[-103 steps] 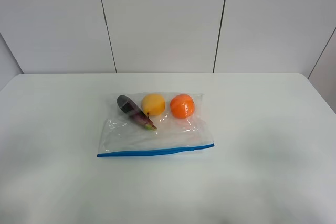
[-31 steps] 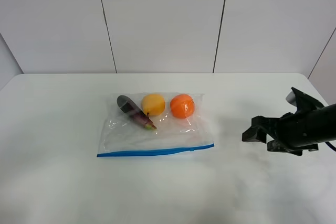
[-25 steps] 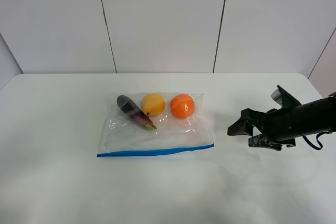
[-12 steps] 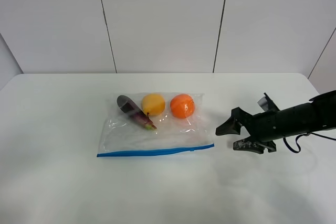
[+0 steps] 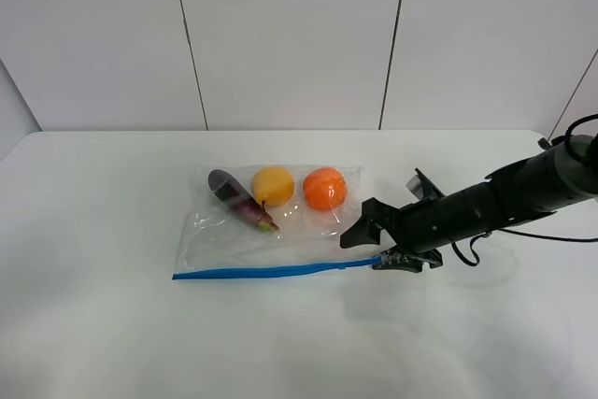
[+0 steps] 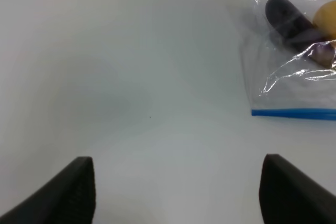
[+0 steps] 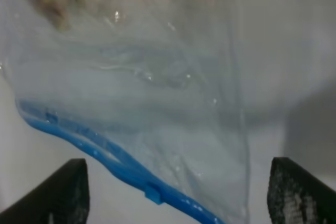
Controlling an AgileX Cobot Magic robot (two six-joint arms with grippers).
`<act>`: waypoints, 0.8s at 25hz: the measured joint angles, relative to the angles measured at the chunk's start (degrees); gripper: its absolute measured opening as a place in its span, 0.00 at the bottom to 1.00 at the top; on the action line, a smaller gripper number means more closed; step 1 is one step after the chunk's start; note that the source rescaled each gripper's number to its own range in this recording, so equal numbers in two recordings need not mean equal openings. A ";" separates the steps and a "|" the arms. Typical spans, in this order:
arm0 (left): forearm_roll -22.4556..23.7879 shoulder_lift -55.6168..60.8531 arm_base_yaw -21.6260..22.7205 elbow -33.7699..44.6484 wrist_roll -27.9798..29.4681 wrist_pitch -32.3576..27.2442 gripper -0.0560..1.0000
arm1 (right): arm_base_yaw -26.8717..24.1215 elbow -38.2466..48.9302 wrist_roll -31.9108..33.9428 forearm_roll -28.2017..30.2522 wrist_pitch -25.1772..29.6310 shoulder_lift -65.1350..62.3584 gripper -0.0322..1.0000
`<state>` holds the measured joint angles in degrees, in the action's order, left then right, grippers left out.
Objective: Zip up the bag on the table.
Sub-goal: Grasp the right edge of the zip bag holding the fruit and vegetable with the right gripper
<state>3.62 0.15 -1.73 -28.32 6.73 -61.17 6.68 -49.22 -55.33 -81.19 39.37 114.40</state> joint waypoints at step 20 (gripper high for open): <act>0.05 0.00 0.00 0.00 0.00 0.00 0.94 | 0.00 0.00 3.16 2.83 0.95 0.04 0.32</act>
<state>3.67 0.15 -1.73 -28.32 6.73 -61.17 6.68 -49.22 -52.16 -78.36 40.32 114.45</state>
